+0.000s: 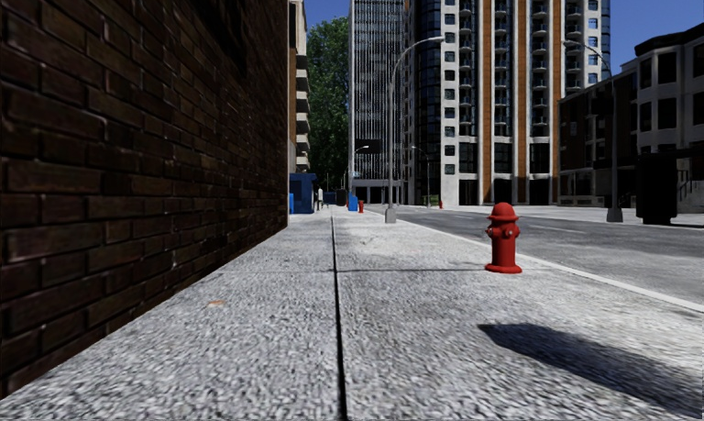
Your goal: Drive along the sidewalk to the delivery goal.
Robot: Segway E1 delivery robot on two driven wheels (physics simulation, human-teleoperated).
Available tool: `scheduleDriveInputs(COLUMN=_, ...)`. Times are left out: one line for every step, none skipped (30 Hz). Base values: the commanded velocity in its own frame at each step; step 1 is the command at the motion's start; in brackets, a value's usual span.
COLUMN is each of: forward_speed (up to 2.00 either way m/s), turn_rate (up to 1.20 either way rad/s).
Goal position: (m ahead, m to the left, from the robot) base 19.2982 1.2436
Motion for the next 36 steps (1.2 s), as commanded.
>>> scheduleDriveInputs(forward_speed=1.49, turn_rate=-0.1)
scheduleDriveInputs(forward_speed=1.49, turn_rate=0.0)
scheduleDriveInputs(forward_speed=1.49, turn_rate=0.0)
scheduleDriveInputs(forward_speed=1.49, turn_rate=0.0)
scheduleDriveInputs(forward_speed=1.49, turn_rate=0.0)
scheduleDriveInputs(forward_speed=1.49, turn_rate=0.0)
scheduleDriveInputs(forward_speed=1.49, turn_rate=0.0)
scheduleDriveInputs(forward_speed=1.49, turn_rate=0.0)
scheduleDriveInputs(forward_speed=1.49, turn_rate=0.0)
scheduleDriveInputs(forward_speed=1.49, turn_rate=0.0)
scheduleDriveInputs(forward_speed=1.49, turn_rate=0.0)
scheduleDriveInputs(forward_speed=1.49, turn_rate=0.0)
scheduleDriveInputs(forward_speed=1.49, turn_rate=0.0)
scheduleDriveInputs(forward_speed=1.49, turn_rate=0.0)
scheduleDriveInputs(forward_speed=1.49, turn_rate=0.0)
scheduleDriveInputs(forward_speed=1.49, turn_rate=0.0)
scheduleDriveInputs(forward_speed=1.49, turn_rate=0.0)
scheduleDriveInputs(forward_speed=1.49, turn_rate=0.0)
scheduleDriveInputs(forward_speed=1.49, turn_rate=0.0)
scheduleDriveInputs(forward_speed=1.49, turn_rate=0.0)
scheduleDriveInputs(forward_speed=1.49, turn_rate=0.0)
scheduleDriveInputs(forward_speed=1.49, turn_rate=0.0)
scheduleDriveInputs(forward_speed=1.49, turn_rate=0.0)
scheduleDriveInputs(forward_speed=1.49, turn_rate=0.0)
scheduleDriveInputs(forward_speed=1.49, turn_rate=0.0)
scheduleDriveInputs(forward_speed=1.49, turn_rate=0.0)
scheduleDriveInputs(forward_speed=1.49, turn_rate=0.0)
scheduleDriveInputs(forward_speed=1.49, turn_rate=0.0)
scheduleDriveInputs(forward_speed=1.49, turn_rate=0.0)
scheduleDriveInputs(forward_speed=1.49, turn_rate=0.0)
scheduleDriveInputs(forward_speed=1.49, turn_rate=0.0)
scheduleDriveInputs(forward_speed=1.49, turn_rate=0.0)
scheduleDriveInputs(forward_speed=1.49, turn_rate=0.0)
scheduleDriveInputs(forward_speed=1.49, turn_rate=0.0)
scheduleDriveInputs(forward_speed=1.49, turn_rate=0.0)
scheduleDriveInputs(forward_speed=1.49, turn_rate=0.0)
